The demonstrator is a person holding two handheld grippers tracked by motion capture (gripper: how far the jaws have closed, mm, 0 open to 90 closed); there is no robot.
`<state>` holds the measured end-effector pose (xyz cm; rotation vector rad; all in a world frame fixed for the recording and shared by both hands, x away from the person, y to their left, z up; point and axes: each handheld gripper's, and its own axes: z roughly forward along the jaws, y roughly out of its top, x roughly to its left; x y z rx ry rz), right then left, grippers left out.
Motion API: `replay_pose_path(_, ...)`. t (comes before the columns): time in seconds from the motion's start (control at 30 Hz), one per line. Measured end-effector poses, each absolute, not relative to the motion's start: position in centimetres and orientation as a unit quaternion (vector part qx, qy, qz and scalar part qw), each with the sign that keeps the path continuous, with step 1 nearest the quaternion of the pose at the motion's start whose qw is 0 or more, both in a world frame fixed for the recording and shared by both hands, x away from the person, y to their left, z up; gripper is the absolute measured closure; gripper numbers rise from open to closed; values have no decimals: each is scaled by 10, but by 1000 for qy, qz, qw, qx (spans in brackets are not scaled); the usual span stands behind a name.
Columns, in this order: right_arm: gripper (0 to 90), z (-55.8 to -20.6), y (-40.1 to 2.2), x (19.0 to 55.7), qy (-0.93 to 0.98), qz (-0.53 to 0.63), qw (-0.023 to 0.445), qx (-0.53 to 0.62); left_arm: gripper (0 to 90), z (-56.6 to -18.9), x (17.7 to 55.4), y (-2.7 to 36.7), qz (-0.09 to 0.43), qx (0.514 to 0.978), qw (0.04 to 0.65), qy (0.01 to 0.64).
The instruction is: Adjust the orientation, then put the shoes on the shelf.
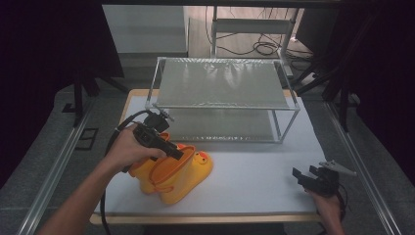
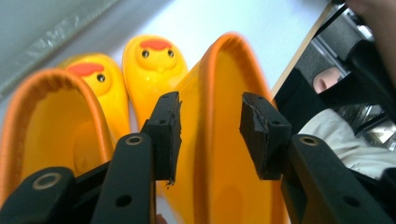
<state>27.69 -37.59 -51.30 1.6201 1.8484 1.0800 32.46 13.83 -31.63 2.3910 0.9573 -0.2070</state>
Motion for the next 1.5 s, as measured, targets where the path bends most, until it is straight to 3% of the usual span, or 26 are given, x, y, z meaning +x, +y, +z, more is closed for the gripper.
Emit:
replay_pose_path(0.77, 238, -514, -377, 277, 673, 390, 226, 586, 435, -292, 316, 177, -77, 873, 314, 366)
replay_pose_path(1.17, 238, -515, -374, 277, 677, 385, 222, 586, 396, -306, 316, 206, -87, 864, 303, 392)
replay_pose_path(1.5, 239, -516, -373, 278, 677, 385, 222, 586, 356, -323, 320, 193, -108, 870, 284, 388)
